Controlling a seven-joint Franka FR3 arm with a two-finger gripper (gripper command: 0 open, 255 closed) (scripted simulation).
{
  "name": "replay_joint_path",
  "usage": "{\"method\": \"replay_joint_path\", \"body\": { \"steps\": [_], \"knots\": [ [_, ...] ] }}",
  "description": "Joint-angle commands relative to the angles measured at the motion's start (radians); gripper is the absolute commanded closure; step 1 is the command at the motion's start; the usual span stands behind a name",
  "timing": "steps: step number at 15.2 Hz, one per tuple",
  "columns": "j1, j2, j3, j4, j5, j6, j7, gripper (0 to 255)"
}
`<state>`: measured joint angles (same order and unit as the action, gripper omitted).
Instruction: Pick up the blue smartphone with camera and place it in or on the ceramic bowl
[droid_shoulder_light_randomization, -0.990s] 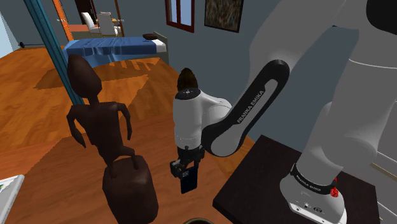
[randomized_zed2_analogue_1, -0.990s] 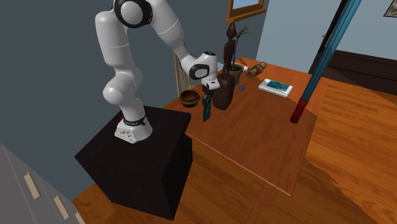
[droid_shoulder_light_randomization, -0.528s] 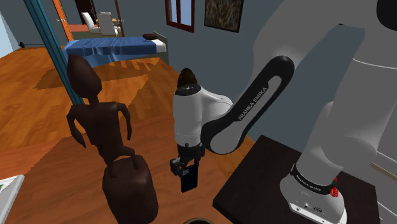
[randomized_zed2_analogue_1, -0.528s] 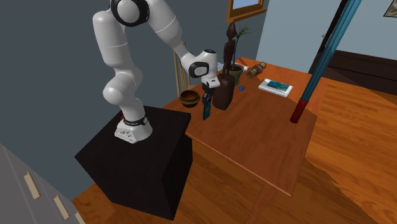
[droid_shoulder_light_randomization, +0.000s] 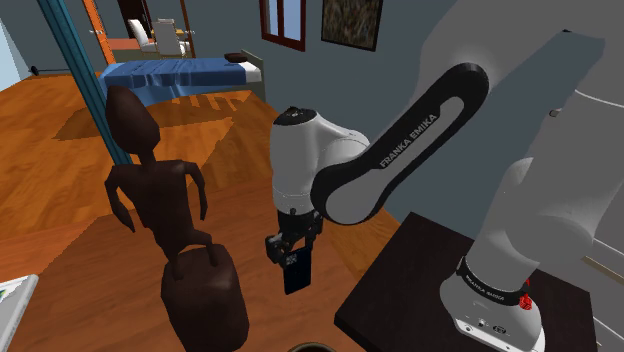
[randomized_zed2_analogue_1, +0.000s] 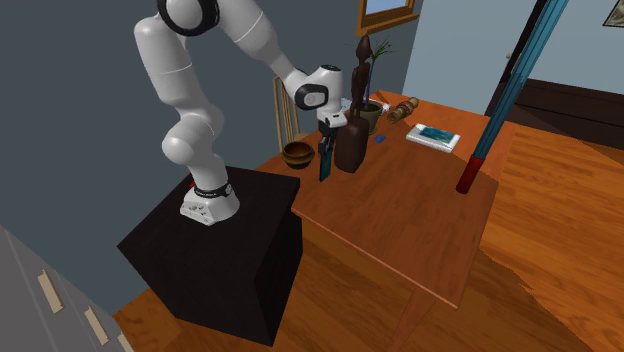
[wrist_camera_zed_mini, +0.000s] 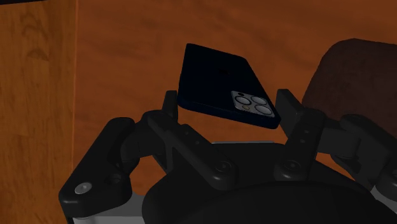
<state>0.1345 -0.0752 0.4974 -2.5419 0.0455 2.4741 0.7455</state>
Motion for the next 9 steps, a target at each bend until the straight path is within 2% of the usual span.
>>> {"method": "replay_joint_path", "body": {
  "steps": [1,9],
  "knots": [
    [0.003,-0.026,-0.002,0.007,0.018,-0.030,-0.012,255],
    [0.014,-0.118,-0.017,0.045,0.066,-0.154,-0.050,255]
  ]
}}
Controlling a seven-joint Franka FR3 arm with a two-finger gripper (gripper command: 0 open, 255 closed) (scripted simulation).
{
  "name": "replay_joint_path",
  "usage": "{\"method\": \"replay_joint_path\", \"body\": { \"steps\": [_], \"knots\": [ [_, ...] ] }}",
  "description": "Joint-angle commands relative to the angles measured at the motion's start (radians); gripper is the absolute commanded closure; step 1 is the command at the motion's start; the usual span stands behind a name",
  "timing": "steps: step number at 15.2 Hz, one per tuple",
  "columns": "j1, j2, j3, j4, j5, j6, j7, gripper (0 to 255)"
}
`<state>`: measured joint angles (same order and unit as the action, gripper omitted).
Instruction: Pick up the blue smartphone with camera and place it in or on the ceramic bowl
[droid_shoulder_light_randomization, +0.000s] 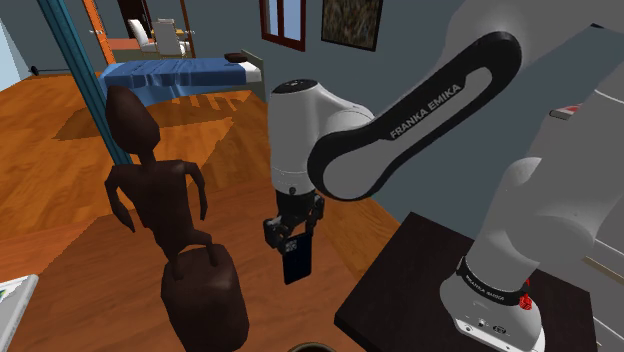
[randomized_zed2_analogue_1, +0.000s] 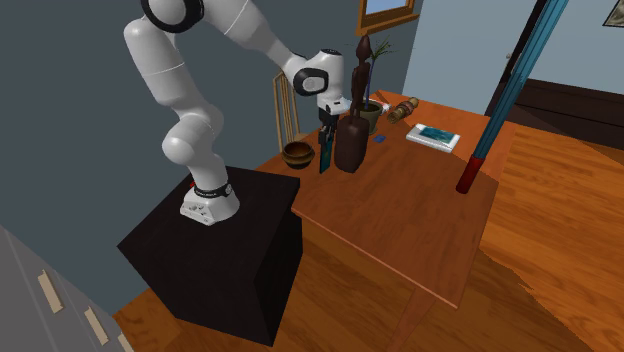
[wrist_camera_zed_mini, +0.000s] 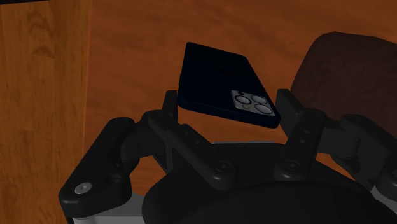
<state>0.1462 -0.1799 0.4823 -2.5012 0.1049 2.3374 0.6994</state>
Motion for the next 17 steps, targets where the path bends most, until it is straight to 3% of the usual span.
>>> {"method": "replay_joint_path", "body": {
  "steps": [1,13,17],
  "knots": [
    [0.003,-0.024,-0.004,0.010,0.011,-0.033,-0.007,255],
    [0.012,-0.119,-0.031,0.092,0.039,-0.205,-0.034,255],
    [0.063,-0.178,0.019,0.088,0.082,-0.251,0.041,255]
  ]
}}
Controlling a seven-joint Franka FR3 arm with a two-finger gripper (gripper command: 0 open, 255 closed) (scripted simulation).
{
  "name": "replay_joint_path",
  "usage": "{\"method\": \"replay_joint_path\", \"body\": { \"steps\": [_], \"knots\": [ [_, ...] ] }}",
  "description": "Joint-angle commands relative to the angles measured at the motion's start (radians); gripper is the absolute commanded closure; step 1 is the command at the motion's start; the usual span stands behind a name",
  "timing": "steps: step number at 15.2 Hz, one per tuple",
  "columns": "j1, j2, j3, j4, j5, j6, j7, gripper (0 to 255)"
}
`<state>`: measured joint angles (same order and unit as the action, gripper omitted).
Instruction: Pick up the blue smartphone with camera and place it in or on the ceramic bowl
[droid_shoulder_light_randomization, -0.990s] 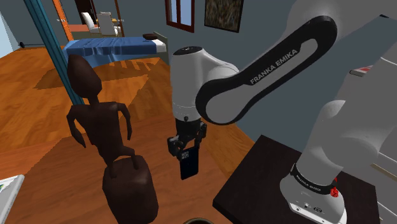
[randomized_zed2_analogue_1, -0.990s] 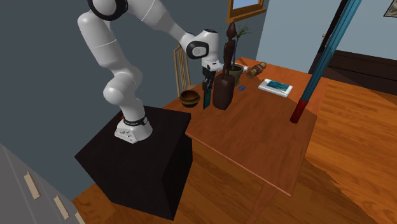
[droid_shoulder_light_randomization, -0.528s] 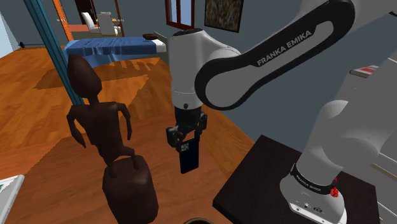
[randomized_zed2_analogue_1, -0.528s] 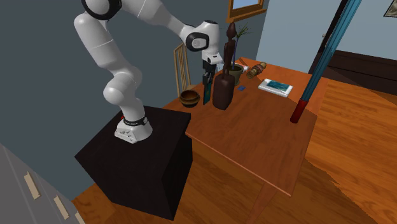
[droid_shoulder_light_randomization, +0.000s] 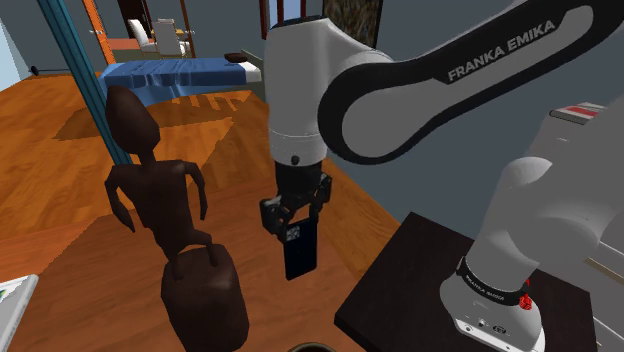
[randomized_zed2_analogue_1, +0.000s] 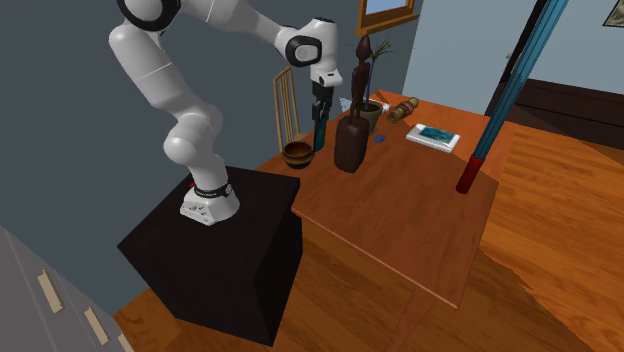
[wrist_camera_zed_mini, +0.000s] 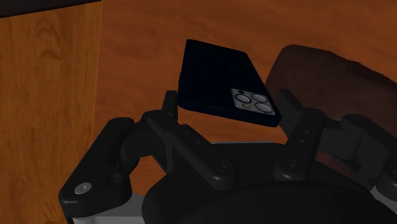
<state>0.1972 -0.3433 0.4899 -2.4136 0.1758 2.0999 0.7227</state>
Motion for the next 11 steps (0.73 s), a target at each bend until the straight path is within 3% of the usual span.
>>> {"method": "replay_joint_path", "body": {
  "steps": [1,11],
  "knots": [
    [0.025,-0.027,0.024,0.002,0.021,-0.025,0.038,255],
    [0.129,-0.087,0.168,0.084,0.097,-0.136,0.259,255]
  ]
}}
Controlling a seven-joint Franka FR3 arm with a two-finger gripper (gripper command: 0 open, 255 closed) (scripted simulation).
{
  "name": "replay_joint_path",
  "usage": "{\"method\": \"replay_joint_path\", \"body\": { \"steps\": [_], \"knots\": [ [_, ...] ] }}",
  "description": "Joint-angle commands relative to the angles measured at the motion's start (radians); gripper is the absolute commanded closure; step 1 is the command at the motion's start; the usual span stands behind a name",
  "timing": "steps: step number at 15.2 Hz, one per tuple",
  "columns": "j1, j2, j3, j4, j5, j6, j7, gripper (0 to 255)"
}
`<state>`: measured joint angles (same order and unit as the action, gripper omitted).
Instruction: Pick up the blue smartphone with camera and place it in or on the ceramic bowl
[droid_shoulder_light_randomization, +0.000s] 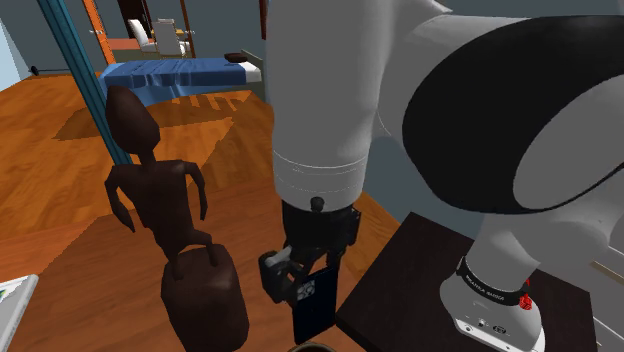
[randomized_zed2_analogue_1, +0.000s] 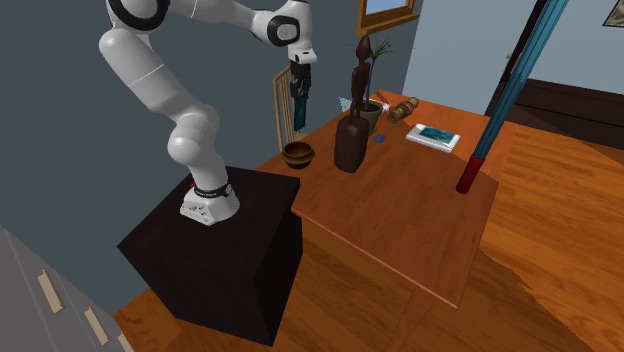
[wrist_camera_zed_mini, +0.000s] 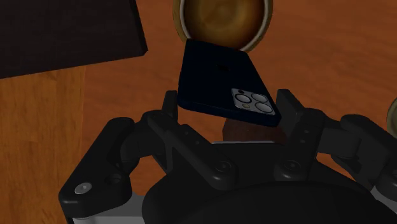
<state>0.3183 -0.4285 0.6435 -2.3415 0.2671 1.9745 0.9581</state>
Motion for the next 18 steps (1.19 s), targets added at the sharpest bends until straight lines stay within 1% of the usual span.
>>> {"method": "replay_joint_path", "body": {
  "steps": [1,2,18],
  "knots": [
    [0.016,-0.001,0.031,0.026,0.010,-0.021,0.048,255],
    [0.024,0.002,0.053,0.046,0.015,-0.033,0.080,255],
    [0.008,0.100,0.129,-0.098,0.003,0.204,0.106,255]
  ]
}}
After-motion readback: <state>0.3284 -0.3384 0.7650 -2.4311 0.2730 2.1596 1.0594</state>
